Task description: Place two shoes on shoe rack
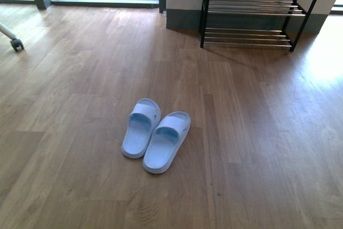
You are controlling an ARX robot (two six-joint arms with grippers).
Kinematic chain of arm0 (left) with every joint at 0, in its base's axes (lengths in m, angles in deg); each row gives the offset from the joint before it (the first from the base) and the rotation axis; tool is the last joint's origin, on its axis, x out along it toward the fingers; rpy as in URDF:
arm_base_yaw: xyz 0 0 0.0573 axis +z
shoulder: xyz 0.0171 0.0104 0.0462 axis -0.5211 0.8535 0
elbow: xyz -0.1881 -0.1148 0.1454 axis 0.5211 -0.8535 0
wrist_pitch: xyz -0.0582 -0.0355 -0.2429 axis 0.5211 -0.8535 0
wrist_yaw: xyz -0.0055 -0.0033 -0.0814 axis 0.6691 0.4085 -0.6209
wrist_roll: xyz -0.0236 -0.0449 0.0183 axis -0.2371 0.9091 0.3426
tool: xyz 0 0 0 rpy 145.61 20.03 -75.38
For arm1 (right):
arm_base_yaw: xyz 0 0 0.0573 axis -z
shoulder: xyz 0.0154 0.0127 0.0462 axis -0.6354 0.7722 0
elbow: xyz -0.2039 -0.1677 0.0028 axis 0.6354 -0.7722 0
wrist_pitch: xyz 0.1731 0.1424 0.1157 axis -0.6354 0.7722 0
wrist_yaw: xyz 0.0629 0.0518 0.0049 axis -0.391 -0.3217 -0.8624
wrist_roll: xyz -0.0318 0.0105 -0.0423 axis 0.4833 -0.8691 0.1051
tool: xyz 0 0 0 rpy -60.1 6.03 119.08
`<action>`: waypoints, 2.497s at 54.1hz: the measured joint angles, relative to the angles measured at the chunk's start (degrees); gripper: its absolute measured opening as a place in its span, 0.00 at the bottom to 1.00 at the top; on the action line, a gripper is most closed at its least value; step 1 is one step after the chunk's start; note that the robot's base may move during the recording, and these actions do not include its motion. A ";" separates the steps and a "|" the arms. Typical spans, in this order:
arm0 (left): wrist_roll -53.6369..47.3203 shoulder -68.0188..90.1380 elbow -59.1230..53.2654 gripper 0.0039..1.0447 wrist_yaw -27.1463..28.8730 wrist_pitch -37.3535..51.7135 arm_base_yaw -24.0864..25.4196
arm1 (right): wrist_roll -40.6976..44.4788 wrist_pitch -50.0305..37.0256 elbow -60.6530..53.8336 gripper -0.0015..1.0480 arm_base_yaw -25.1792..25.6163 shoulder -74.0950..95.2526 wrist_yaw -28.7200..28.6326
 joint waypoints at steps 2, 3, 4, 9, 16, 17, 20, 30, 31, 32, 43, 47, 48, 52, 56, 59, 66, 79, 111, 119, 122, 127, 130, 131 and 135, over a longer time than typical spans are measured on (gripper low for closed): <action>0.02 0.00 0.00 0.91 0.07 0.09 0.00 | -0.04 0.00 0.00 0.91 -0.07 -0.15 0.17; -0.02 0.00 0.00 0.91 0.02 0.09 0.02 | -0.04 0.00 0.00 0.91 -0.07 -0.15 0.17; 0.00 0.00 0.00 0.91 0.00 0.09 0.07 | -0.04 0.00 0.00 0.91 -0.07 -0.13 0.17; 0.00 0.00 0.00 0.91 0.02 0.09 0.07 | -0.04 0.00 0.00 0.91 -0.07 -0.09 0.17; 0.00 0.00 0.00 0.91 0.04 0.09 0.07 | -0.04 0.00 0.00 0.91 -0.07 -0.17 -0.02; 0.00 0.00 0.00 0.91 0.04 0.09 0.07 | -0.07 0.00 0.00 0.91 -0.07 -0.22 -0.02; 0.00 0.00 0.00 0.91 0.04 0.09 0.07 | -0.04 0.00 0.00 0.91 -0.07 -0.20 -0.02; 0.00 0.00 0.00 0.91 0.04 0.09 0.07 | -0.04 0.00 0.00 0.91 -0.07 -0.17 0.00; 0.00 0.00 0.00 0.91 0.02 0.09 0.07 | -0.07 0.00 0.00 0.91 -0.07 -0.17 0.02; 0.00 0.00 0.00 0.91 0.02 0.09 0.07 | -0.07 0.00 0.00 0.91 -0.07 -0.17 0.13; 0.00 0.00 0.00 0.91 0.02 0.09 0.07 | -0.07 0.00 0.00 0.91 -0.07 -0.17 0.13; 0.00 0.00 0.00 0.91 0.04 0.09 0.07 | -0.07 0.00 0.00 0.91 -0.07 -0.17 0.13; 0.00 0.00 0.00 0.91 0.02 0.09 0.07 | -0.07 0.00 0.00 0.91 -0.07 -0.17 0.13; 0.00 0.00 0.00 0.91 0.02 0.09 0.07 | -0.07 0.00 0.00 0.91 -0.07 -0.17 0.13; 0.00 0.00 0.00 0.91 0.02 0.09 0.07 | -0.04 0.00 0.00 0.91 -0.07 -0.20 0.15; 0.00 0.00 0.00 0.91 0.04 0.09 0.07 | -0.07 0.00 0.00 0.91 -0.07 -0.20 0.15; 0.00 0.00 0.00 0.91 0.02 0.09 0.07 | -0.07 0.00 0.00 0.91 -0.07 -0.20 0.15; 0.00 0.00 0.00 0.91 0.02 0.09 0.07 | -0.07 0.00 0.00 0.91 -0.07 -0.17 0.13; 0.00 0.00 0.00 0.91 0.02 0.09 0.07 | -0.07 0.00 0.00 0.91 -0.07 -0.17 0.15; 0.00 0.00 0.00 0.91 0.04 0.09 0.07 | -0.07 0.00 0.00 0.91 -0.07 -0.20 0.13; 0.00 0.00 0.00 0.91 0.02 0.09 0.07 | -0.07 0.00 0.00 0.91 -0.07 -0.20 0.13; 0.00 0.00 0.00 0.91 0.04 0.09 0.07 | -0.07 0.00 0.00 0.91 -0.07 -0.20 0.13; 0.00 0.00 0.00 0.91 0.02 0.09 0.07 | -0.07 0.00 0.00 0.91 -0.07 -0.20 0.13; 0.00 0.00 0.00 0.91 0.02 0.09 0.07 | -0.07 0.00 0.00 0.91 -0.07 -0.20 0.15; 0.00 0.00 0.00 0.91 0.02 0.09 0.07 | -0.07 0.00 0.00 0.91 -0.07 -0.20 0.13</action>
